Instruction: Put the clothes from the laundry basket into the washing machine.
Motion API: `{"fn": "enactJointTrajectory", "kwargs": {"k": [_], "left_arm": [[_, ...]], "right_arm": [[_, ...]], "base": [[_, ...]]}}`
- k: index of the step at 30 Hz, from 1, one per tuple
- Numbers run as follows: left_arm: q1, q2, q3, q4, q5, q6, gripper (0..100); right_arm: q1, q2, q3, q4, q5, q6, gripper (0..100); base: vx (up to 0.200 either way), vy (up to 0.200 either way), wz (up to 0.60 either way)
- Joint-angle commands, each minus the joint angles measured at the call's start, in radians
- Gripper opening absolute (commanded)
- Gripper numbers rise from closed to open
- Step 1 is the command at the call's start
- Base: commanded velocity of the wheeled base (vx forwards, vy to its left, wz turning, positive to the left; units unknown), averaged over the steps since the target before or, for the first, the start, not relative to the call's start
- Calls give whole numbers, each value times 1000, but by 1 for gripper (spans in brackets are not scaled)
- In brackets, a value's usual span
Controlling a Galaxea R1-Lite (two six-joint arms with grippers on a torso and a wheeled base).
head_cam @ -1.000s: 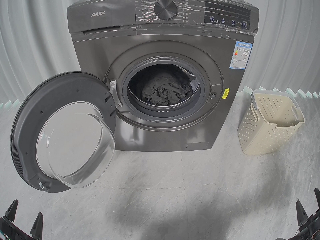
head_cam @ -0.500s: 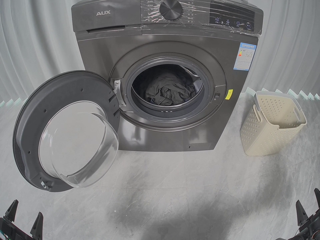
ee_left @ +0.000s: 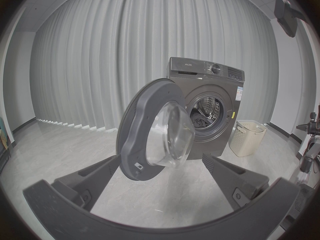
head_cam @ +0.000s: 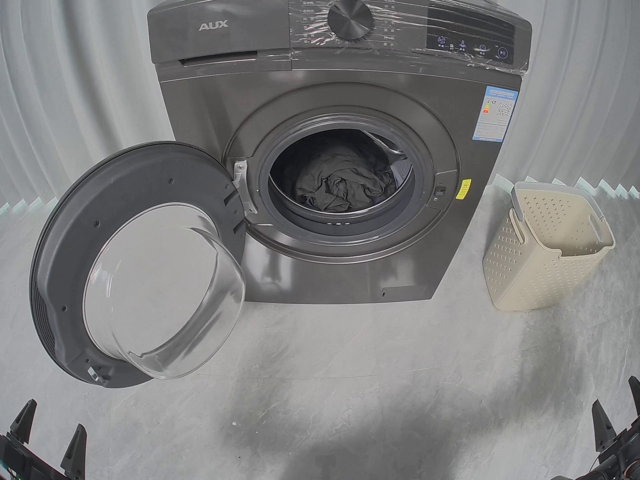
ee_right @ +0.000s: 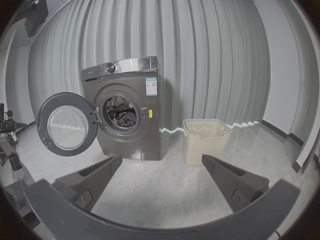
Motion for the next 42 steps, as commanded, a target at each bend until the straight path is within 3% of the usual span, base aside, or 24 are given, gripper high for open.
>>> {"fn": "enactJointTrajectory", "kwargs": {"k": [1, 6, 17, 25, 28, 31, 33, 37, 42], "left_arm": [[0, -16, 16, 0, 0, 0, 100], [0, -16, 16, 0, 1, -2, 100], [2, -16, 16, -2, 0, 9, 100], [3, -16, 18, -11, 0, 46, 100], [3, -1, -140, -81, 4, 10, 100], [-5, 130, -301, -6, -11, 3, 100], [-18, 246, -321, 11, -20, -2, 100], [-66, 436, -323, -95, -28, -3, 100], [-64, 637, -355, -216, -29, 1, 100]], "right_arm": [[0, -2, 15, 0, 1, 0, 100], [1, -2, 15, 0, 1, 0, 100], [1, -2, 15, 0, 1, 0, 100], [1, -2, 15, 0, 1, 0, 100], [1, -2, 15, 0, 2, 0, 100], [0, -2, 15, 0, 2, 0, 100], [0, -2, 15, 0, 1, 1, 100], [1, -2, 15, 0, -1, 1, 100], [1, -2, 15, 0, -1, 1, 100]], "base": [[0, 200, 0], [0, 200, 0], [0, 0, 0], [0, 0, 0], [0, 0, 0], [0, 0, 0], [0, 0, 0], [0, 0, 0], [0, 0, 0]]}}
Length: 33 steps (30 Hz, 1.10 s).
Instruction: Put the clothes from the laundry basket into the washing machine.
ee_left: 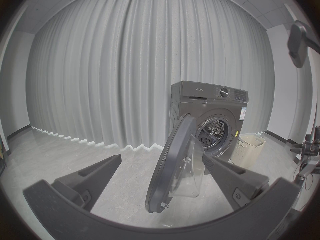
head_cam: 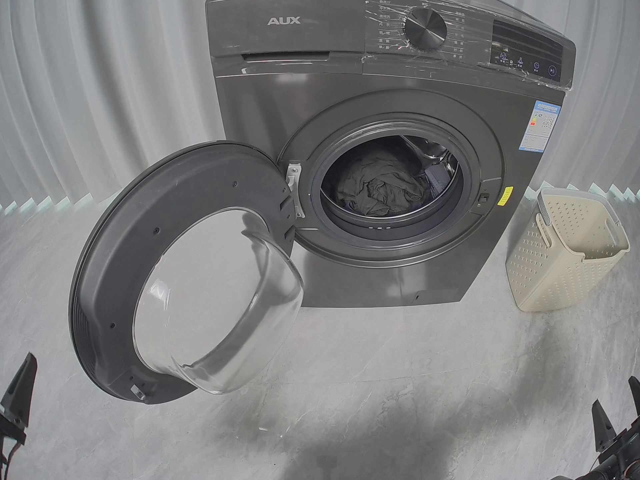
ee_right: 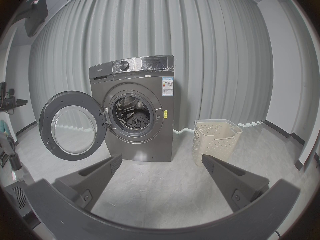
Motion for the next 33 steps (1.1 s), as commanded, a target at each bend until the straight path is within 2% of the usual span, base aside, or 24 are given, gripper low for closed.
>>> {"fn": "enactJointTrajectory", "kwargs": {"k": [1, 5, 9, 11, 19, 23, 29, 32, 33], "left_arm": [[-34, 388, -76, -143, -11, -4, 100], [-34, 494, -107, -192, -36, -1, 100], [-24, 579, -142, -197, -105, -3, 100], [-16, 629, -161, -206, -121, -6, 100], [-37, 719, -162, -297, -132, 2, 100], [-97, 716, -162, -298, -171, 5, 100], [-208, 678, -165, -298, -175, 2, 100], [-280, 644, -168, -297, -175, -9, 100], [-280, 644, -168, -297, -175, -9, 100]], "right_arm": [[0, -2, 15, 0, -1, 0, 100], [0, -2, 15, 0, -1, 0, 100], [-1, -2, 15, 0, -1, 0, 100], [-1, -2, 15, 0, -1, 1, 100], [0, -2, 15, 0, -1, 0, 100], [0, -2, 15, 0, -1, 0, 100], [0, -2, 15, 0, -1, 0, 100], [-1, -2, 15, 0, -1, 0, 100], [-1, -2, 15, 0, -1, 0, 100]], "base": [[0, 0, 0], [0, 0, 0], [0, 0, 0], [0, 0, 0], [0, 0, 0], [0, 0, 0], [0, 0, 0], [0, 0, 0], [0, 0, 0]]}}
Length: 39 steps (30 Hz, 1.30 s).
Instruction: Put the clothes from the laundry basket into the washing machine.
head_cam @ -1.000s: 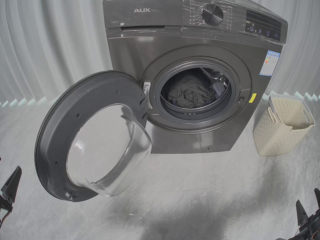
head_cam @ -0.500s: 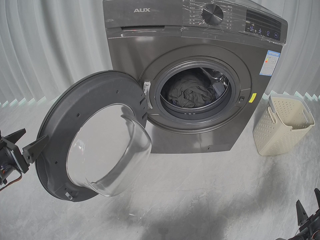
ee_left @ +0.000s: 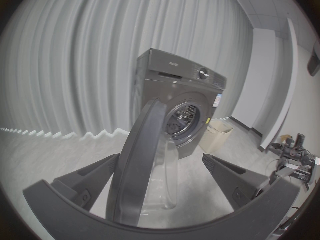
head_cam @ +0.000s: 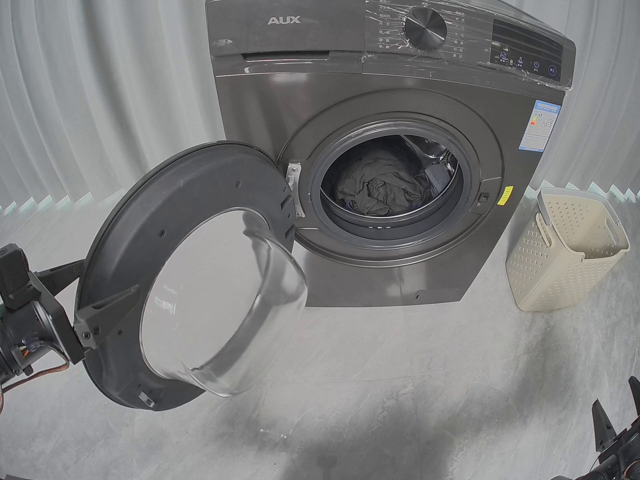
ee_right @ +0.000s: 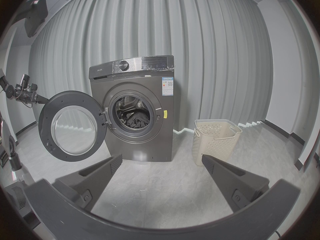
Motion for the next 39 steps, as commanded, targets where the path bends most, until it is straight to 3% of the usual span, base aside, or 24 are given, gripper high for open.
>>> {"fn": "enactJointTrajectory", "kwargs": {"k": [1, 3, 4, 7, 11, 16, 25, 31, 36, 39], "left_arm": [[-117, -64, -2, 7, -2, -10, 100], [-155, -84, -2, 13, -2, -12, 100], [-207, -106, 1, 19, 0, -24, 100], [-252, -124, 1, 32, 6, -47, 100], [-252, -132, 7, 36, 9, -52, 100], [-199, -124, 13, 39, 43, -47, 100], [-219, 34, 7, 19, 40, -41, 100], [-288, 121, -36, -24, 9, -47, 100], [-400, 163, -45, -30, -12, -49, 100], [-408, 180, -62, -45, -12, -49, 100]], "right_arm": [[0, -2, 15, 0, 0, 1, 100], [0, -2, 15, 0, 0, 1, 100], [0, -2, 15, 0, 0, -1, 100], [0, -2, 15, 0, 0, -1, 100], [0, -2, 15, 0, 0, 1, 100], [0, -2, 15, 0, 0, -1, 100], [-1, -2, 15, 0, 0, -1, 100], [0, -2, 15, 0, 0, -1, 100], [-1, -2, 15, 0, 0, -1, 100], [0, -2, 15, 0, 0, -1, 100]], "base": [[0, 0, 0], [0, 0, 0], [0, 0, 0], [0, 0, 0], [0, 0, 0], [0, 0, 0], [0, 0, 0], [0, 0, 0], [0, 0, 0], [0, 0, 0]]}}
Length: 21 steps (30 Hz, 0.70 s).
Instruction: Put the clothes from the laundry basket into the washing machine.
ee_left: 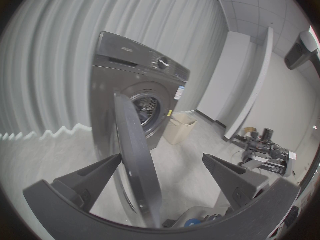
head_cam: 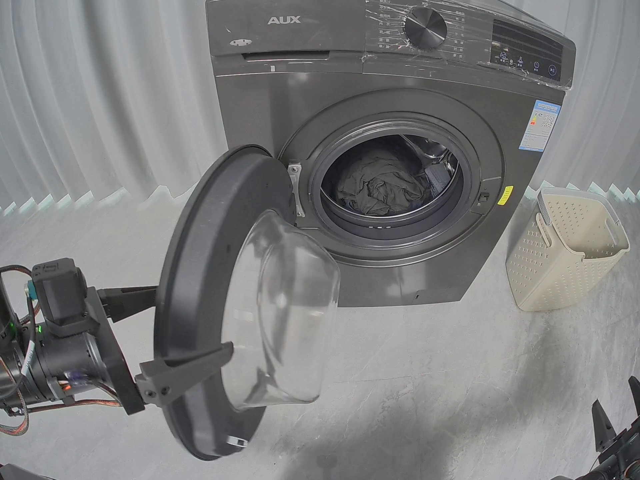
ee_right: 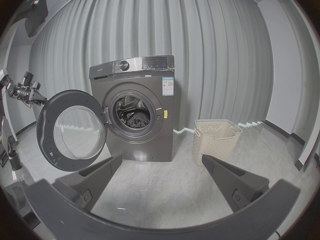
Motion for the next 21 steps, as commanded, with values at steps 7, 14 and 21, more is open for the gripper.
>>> {"fn": "enactJointTrajectory", "kwargs": {"k": [7, 14, 21], "left_arm": [[-32, 54, -18, -62, -4, -5, 100], [-3, 60, -16, -63, 42, 5, 100], [-3, 210, -38, -132, 70, 8, 100]], "right_arm": [[-1, -2, 15, 0, 0, 2, 100], [-1, -2, 15, 0, 2, 0, 100], [1, -2, 15, 0, 2, 2, 100]], "base": [[0, 0, 0], [0, 0, 0], [0, 0, 0]]}}
